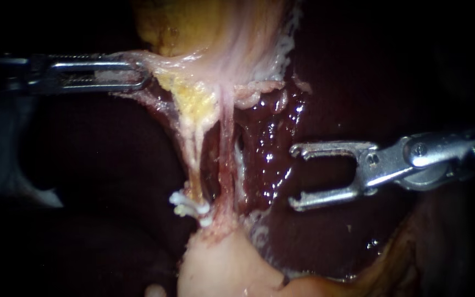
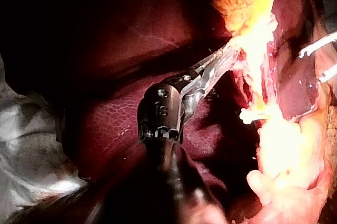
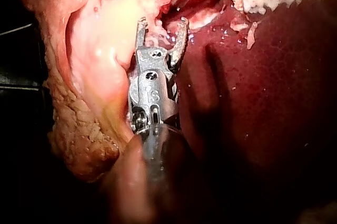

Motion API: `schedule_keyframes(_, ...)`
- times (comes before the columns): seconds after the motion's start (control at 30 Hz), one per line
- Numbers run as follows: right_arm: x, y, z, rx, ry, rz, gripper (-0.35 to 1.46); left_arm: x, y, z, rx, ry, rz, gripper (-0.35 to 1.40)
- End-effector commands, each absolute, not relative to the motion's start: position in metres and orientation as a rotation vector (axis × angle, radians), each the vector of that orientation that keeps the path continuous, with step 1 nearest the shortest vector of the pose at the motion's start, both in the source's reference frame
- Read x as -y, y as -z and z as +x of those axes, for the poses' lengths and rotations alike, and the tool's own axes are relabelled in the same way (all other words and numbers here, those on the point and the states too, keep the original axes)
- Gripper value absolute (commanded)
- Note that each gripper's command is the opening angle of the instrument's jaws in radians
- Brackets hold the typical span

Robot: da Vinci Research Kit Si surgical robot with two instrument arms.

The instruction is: Going back second clip left tube

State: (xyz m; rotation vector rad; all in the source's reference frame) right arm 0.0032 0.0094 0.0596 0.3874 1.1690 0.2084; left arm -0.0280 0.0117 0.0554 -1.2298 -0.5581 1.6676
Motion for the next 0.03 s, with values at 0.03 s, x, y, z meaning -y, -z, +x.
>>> schedule_keyframes(0.03, -0.0094, -0.0595, 0.0033, -1.169, -0.208, 0.387, 0.5, -0.0116, -0.0553, -0.0279, 0.559, -1.668, -1.23, -0.35)
